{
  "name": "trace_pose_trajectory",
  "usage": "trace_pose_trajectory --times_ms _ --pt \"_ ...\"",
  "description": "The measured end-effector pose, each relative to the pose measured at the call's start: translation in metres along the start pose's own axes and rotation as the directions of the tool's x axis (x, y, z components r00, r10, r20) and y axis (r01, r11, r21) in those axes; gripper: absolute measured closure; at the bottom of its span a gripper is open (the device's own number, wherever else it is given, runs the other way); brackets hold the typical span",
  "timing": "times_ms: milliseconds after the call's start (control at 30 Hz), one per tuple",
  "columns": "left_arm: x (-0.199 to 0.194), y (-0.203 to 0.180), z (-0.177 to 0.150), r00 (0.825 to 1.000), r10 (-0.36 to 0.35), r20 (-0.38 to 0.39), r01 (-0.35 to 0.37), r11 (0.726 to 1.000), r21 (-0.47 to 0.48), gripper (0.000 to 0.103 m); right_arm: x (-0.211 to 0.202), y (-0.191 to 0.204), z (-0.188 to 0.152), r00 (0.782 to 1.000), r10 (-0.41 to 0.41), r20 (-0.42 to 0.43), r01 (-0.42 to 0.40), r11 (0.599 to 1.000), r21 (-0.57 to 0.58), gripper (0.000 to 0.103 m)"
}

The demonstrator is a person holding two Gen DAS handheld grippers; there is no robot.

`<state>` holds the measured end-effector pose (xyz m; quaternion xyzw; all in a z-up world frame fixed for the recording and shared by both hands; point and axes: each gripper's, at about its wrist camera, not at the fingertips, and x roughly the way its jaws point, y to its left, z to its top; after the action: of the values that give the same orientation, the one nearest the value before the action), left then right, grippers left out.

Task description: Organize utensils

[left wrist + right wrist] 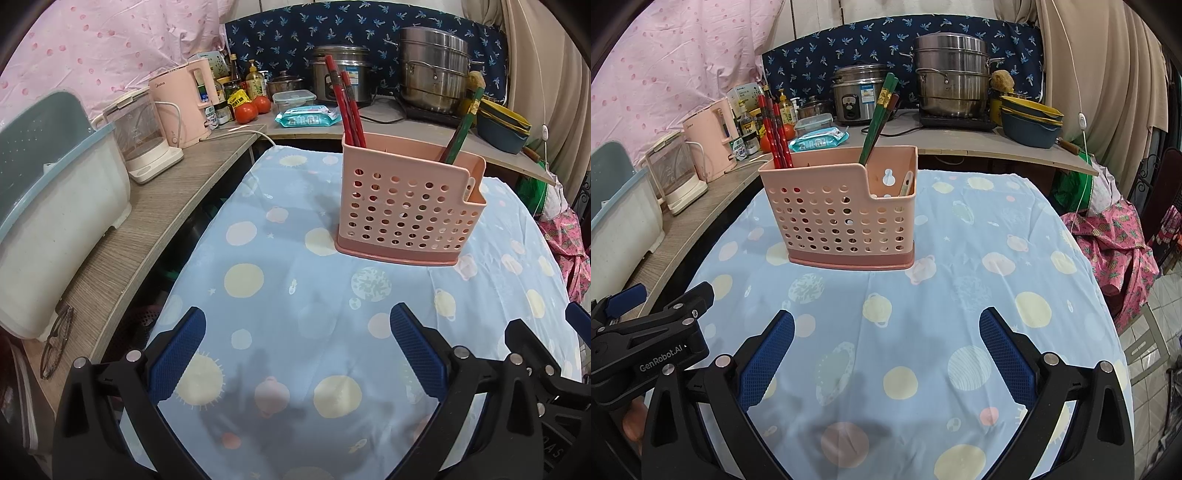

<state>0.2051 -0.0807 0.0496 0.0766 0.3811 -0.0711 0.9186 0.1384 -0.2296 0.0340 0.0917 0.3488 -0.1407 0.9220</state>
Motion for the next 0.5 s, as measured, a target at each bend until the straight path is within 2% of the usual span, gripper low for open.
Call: trace_pose_trajectory --times_ms 500 --pt "-0.0003 -0.0010 -0.0002 1.000 0.000 0.002 0.000 1.000 0.001 0.008 -0.0003 -0.0005 -0.0027 1.000 0.001 -0.004 -0.001 1.000 -0.002 0.007"
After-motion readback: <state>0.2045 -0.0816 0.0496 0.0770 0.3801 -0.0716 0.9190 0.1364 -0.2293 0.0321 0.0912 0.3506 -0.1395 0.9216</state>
